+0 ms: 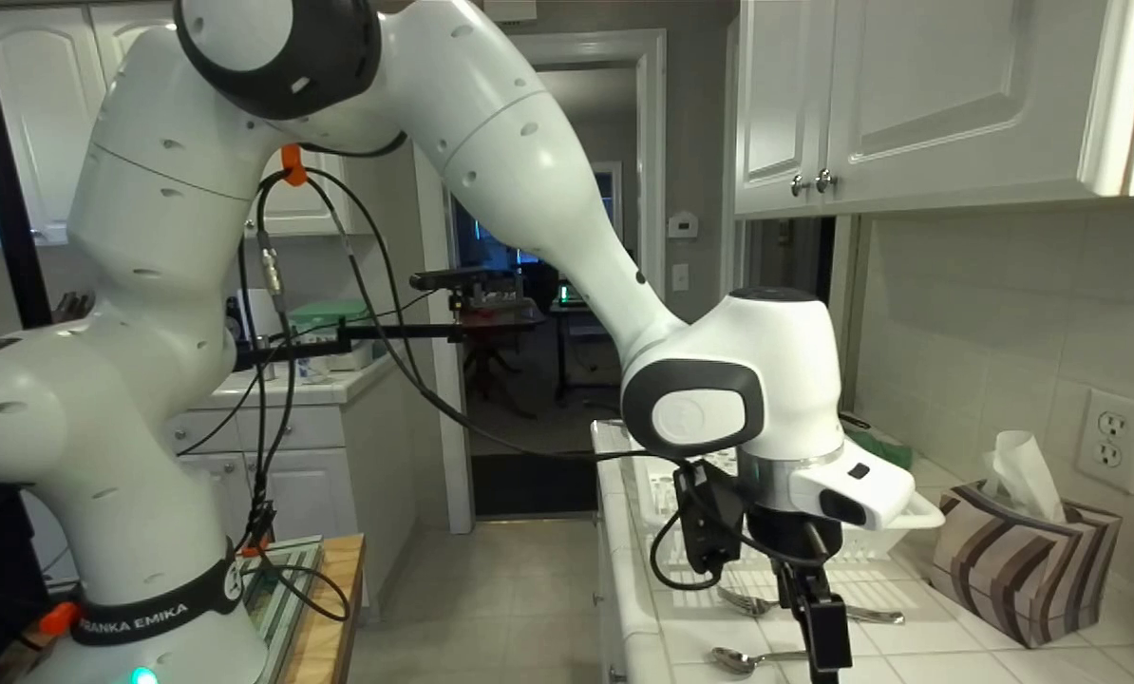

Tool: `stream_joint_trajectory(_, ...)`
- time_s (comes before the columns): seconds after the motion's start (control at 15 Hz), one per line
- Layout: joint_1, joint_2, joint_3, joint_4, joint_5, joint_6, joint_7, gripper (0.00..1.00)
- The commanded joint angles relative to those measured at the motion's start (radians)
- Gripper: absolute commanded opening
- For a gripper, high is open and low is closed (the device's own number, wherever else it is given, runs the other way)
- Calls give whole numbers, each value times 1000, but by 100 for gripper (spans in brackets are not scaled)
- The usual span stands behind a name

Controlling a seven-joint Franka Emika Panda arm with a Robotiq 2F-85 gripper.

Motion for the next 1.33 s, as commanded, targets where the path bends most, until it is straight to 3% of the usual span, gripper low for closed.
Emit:
stream_joint_trajectory(0.0, -25, 1, 37, -27, -1, 34, -71, 100)
stream_joint_trajectory(0.33, -18, 22, 49, -22, -17, 40, -110, 100)
stream_joint_trajectory(0.4, -21, 30, 53, -19, -16, 43, -119, 75)
stream_joint_trajectory(0.47, -18, 36, 53, -17, -20, 46, -123, 74)
stream_joint_trajectory(0.6, -17, 50, 53, -9, -24, 41, -127, 59)
stream_joint_trajectory(0.67, -16, 54, 51, -8, -28, 42, -128, 70)
stream_joint_trajectory(0.73, -16, 58, 52, -5, -28, 38, -128, 89)
stream_joint_trajectory(0.87, -12, 69, 51, 0, -31, 38, -127, 94)
stream_joint_trajectory(0.93, -13, 72, 53, 4, -30, 37, -128, 53)
stream_joint_trajectory(1.07, -10, 78, 52, 9, -33, 38, -123, 56)
stream_joint_trajectory(1.27, -6, 86, 49, 17, -36, 40, -117, 34)
